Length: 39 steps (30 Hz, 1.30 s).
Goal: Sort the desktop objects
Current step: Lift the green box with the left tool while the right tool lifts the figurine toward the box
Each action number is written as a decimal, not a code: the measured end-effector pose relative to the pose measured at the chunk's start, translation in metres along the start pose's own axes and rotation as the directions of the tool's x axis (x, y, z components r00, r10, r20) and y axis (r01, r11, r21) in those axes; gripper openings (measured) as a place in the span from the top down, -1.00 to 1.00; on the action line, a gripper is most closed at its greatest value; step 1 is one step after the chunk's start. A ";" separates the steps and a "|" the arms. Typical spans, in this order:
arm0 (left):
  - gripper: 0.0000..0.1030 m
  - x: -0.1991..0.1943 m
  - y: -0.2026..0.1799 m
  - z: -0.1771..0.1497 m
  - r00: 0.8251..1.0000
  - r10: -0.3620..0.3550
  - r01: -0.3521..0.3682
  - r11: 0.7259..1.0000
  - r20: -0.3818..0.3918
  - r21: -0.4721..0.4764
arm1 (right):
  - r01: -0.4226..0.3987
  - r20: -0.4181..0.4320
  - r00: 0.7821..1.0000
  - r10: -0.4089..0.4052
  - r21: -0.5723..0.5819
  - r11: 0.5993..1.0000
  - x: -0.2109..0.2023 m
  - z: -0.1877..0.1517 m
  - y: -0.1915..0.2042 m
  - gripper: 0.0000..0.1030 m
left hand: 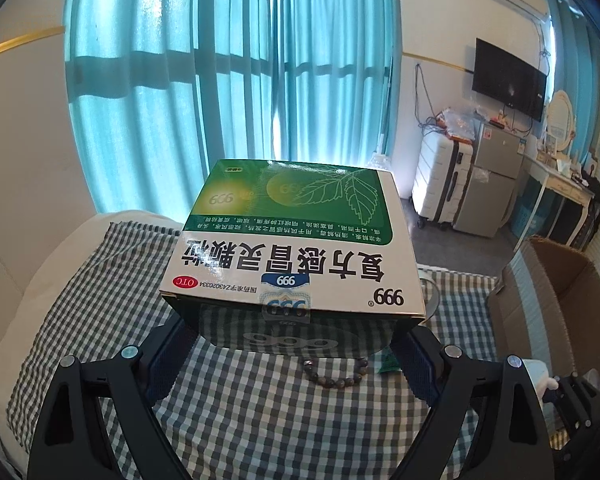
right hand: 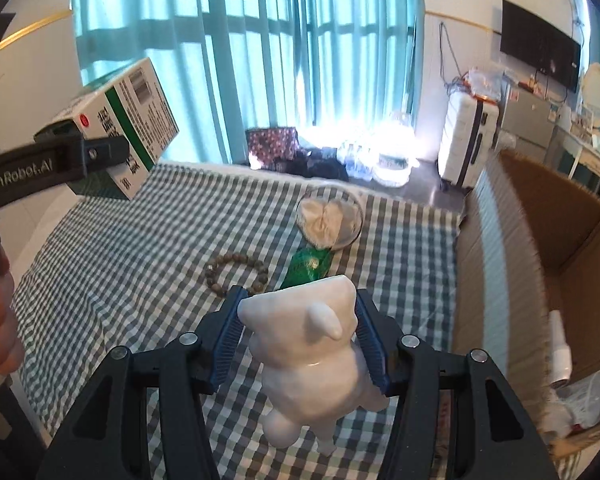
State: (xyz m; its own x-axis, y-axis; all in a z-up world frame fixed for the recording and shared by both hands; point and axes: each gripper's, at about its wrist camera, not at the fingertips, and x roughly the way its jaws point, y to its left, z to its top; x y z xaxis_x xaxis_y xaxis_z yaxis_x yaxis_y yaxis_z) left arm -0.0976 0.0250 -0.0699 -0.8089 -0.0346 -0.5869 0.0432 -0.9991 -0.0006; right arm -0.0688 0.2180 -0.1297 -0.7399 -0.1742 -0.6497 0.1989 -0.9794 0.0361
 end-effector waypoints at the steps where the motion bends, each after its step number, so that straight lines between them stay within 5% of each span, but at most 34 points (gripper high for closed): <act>1: -0.79 -0.003 -0.002 0.001 1.000 -0.006 0.006 1.000 0.005 0.002 | 0.007 0.019 1.000 -0.007 -0.004 1.000 -0.007 0.003 0.000 -0.05; 20: -0.79 -0.053 -0.051 0.018 0.989 -0.117 0.113 0.993 0.094 0.047 | 0.093 0.217 0.972 -0.093 0.010 0.996 -0.096 0.037 -0.024 -0.05; 39: -0.80 -0.056 -0.104 0.023 0.970 -0.219 0.208 0.972 0.104 0.109 | 0.171 0.289 0.941 -0.177 0.048 0.984 -0.131 0.044 -0.062 -0.05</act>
State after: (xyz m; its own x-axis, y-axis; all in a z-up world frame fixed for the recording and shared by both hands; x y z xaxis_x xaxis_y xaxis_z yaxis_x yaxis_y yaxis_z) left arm -0.0706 0.1298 -0.0184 -0.8550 0.1828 -0.4854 -0.1902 -0.9811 -0.0344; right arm -0.0122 0.2967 -0.0136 -0.9171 -0.0200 -0.3981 0.0384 -0.9985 -0.0385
